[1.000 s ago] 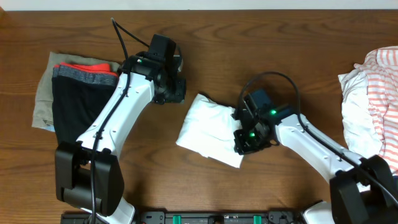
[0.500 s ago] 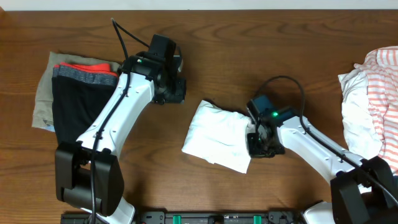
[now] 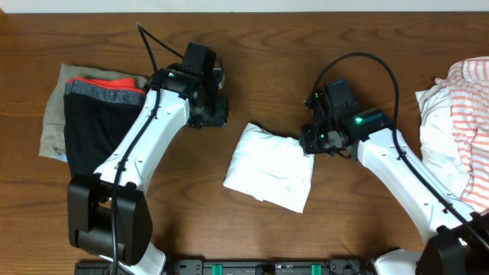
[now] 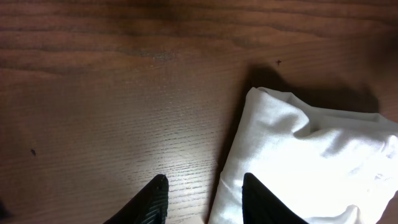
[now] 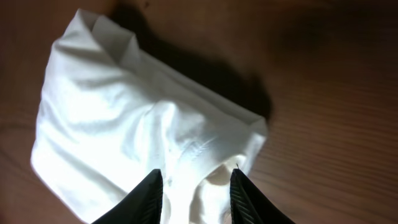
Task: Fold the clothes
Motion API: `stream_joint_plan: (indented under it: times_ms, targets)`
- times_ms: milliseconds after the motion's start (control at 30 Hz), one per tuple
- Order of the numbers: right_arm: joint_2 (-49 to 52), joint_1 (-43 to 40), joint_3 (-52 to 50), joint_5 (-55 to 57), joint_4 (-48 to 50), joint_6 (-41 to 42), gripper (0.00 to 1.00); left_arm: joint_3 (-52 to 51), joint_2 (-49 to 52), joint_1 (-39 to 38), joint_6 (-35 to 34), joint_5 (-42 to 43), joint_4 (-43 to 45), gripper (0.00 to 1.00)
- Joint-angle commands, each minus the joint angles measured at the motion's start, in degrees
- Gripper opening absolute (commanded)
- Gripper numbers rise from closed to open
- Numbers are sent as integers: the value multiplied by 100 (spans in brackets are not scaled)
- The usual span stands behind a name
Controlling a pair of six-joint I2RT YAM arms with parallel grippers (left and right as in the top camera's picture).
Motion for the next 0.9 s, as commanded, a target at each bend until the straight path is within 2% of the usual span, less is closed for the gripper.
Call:
stream_joint_plan:
  times_ms: [0, 200, 300, 333, 367, 533, 733, 867]
  targets:
    - [238, -42, 0, -363, 7, -205, 34, 63, -31, 13, -9, -72, -15, 40]
    - [789, -35, 0, -470, 15, -208, 34, 63, -31, 13, -7, -72, -15, 40]
    - [1025, -28, 0, -654, 66, -212, 30, 63, -31, 13, -9, -72, -15, 39]
    - [1080, -26, 0, -693, 83, -212, 25, 63, -31, 13, -9, -72, -15, 39]
    - [1115, -24, 0, -702, 85, -212, 2, 63, -31, 13, -7, -72, -15, 39]
    - [811, -107, 26, -693, -96, -234, 1, 63, -31, 13, -7, -74, -15, 40]
    - [-74, -411, 98, -264, -728, -232, 3, 63, -31, 13, -7, -74, -15, 39]
    - [-94, -476, 20, -98, -1001, -232, 3, 63, -31, 13, -7, -74, -15, 39]
